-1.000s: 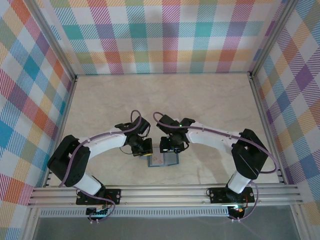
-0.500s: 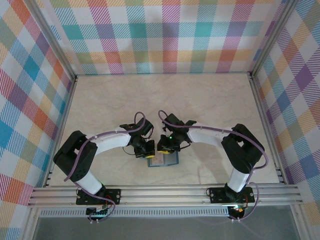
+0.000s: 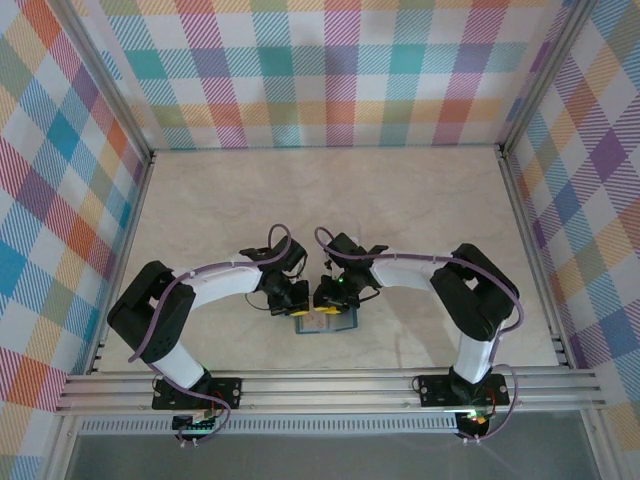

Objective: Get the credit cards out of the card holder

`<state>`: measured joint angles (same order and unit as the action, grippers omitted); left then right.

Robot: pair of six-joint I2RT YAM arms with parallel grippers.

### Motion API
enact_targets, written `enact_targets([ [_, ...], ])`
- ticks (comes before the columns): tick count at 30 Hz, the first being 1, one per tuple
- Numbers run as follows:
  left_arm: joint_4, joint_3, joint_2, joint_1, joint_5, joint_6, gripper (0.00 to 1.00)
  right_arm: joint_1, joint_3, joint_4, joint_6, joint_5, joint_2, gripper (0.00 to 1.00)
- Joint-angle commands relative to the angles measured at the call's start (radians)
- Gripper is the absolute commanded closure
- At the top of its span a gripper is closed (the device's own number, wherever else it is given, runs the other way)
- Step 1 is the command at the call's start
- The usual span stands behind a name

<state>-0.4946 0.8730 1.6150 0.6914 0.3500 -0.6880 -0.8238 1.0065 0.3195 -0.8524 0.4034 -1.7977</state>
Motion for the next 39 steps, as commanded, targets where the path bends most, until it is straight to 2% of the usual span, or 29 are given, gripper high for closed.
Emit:
enact_targets([
  [1, -0.028, -0.013, -0.005, 0.007, -0.022, 0.004, 0.93, 0.005, -0.015, -0.012, 0.003, 0.014, -0.015, 0.72],
  [9, -0.042, -0.023, -0.018, 0.006, -0.032, 0.005, 0.93, 0.003, 0.037, 0.161, 0.05, -0.133, 0.009, 0.7],
  [20, -0.059, -0.013, -0.027, 0.008, -0.038, 0.007, 0.93, 0.003, 0.031, 0.114, 0.039, -0.068, 0.08, 0.68],
  [29, -0.128, 0.084, -0.057, 0.032, -0.05, 0.009, 0.93, 0.007, 0.024, 0.123, 0.051, -0.061, 0.076, 0.67],
  [39, -0.098, 0.102, 0.038, 0.06, -0.031, 0.007, 0.93, 0.009, 0.021, 0.147, 0.078, -0.1, 0.032, 0.68],
])
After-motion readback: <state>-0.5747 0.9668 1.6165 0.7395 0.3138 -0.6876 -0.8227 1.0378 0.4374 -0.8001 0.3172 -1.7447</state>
